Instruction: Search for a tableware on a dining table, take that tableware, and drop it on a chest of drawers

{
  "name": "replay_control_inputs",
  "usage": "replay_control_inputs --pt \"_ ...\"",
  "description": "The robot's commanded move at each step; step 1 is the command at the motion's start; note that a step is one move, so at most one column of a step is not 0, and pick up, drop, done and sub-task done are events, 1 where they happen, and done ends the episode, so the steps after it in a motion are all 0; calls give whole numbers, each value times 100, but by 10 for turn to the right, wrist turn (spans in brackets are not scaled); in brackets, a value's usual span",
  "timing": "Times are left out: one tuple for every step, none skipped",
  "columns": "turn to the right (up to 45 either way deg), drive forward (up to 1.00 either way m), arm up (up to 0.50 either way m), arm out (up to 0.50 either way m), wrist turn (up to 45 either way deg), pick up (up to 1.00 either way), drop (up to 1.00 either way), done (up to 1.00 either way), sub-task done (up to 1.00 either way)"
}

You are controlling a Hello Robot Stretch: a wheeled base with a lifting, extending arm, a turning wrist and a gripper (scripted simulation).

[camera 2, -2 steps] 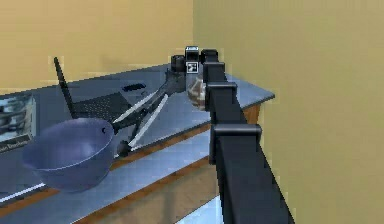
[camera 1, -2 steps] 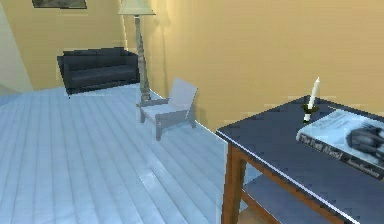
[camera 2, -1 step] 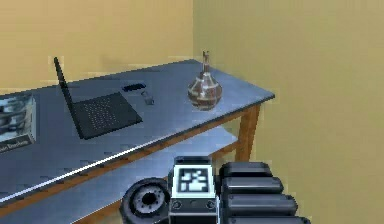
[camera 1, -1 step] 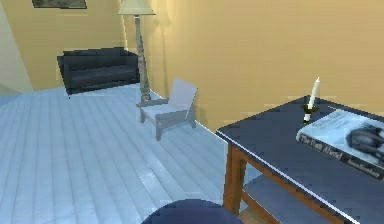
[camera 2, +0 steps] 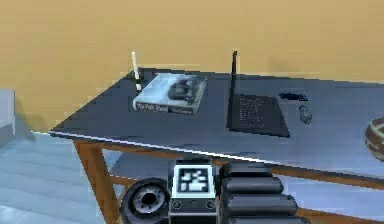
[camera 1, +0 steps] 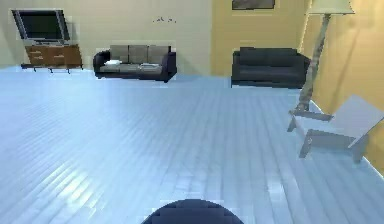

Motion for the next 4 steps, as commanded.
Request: replay_control_inputs --pt "-390 0 0 0 0 0 0 0 0" --pt "0 100 0 0 0 0 0 0 0" --pt "0 100 0 0 0 0 0 0 0" --pt "0 100 0 0 0 0 0 0 0"
